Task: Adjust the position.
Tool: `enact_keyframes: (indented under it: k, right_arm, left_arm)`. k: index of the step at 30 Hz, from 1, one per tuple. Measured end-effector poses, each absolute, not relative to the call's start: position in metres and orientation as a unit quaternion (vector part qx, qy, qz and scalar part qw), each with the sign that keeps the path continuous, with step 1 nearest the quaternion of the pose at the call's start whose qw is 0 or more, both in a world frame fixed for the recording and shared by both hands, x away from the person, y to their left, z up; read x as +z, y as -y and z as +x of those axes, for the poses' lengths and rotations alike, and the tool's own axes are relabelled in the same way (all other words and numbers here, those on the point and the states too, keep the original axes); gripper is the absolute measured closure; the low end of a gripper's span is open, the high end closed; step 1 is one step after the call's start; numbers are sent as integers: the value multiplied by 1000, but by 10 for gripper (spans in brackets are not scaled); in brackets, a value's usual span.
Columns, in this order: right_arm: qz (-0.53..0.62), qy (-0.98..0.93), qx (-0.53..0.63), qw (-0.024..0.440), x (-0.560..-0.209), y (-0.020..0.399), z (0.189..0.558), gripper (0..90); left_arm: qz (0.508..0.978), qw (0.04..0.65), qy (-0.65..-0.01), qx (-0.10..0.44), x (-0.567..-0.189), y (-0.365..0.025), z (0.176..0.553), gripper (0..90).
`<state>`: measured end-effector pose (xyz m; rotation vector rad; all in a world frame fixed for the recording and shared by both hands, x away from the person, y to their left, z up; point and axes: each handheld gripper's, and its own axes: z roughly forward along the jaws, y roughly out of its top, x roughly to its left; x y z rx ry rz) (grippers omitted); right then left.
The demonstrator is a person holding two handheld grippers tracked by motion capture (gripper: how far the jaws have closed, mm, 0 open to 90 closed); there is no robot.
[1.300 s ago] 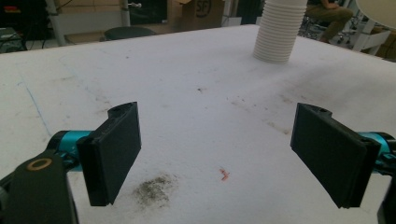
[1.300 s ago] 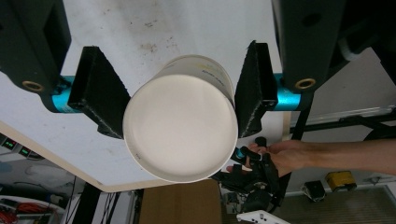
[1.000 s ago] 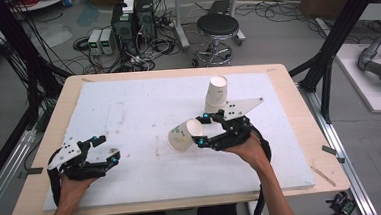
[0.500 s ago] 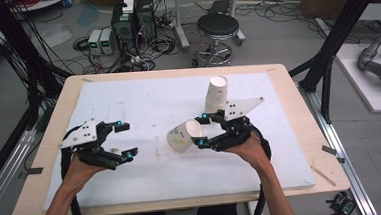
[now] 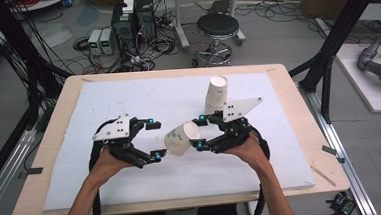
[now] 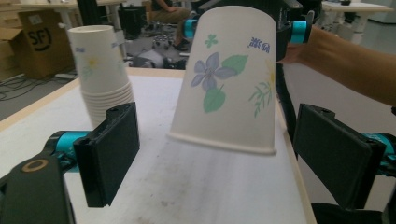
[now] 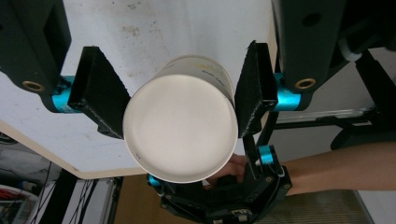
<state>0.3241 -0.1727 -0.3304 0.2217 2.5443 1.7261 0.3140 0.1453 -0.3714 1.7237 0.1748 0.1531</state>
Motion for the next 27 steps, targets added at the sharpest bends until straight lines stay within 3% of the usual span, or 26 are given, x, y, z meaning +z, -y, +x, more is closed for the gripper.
enact_keyframes:
  k: [15, 22, 27]
  right_arm:
    - [57, -815, 576, 11, -331, 169, 323, 374]
    - [55, -812, 581, 7, -331, 168, 323, 376]
    - [55, -812, 581, 6, -332, 168, 324, 377]
  left_arm:
    - [759, 649, -45, 28, -377, -115, 323, 179]
    - [762, 647, -29, 25, -378, -114, 323, 293]
    - [764, 644, -26, 28, -378, -115, 323, 319]
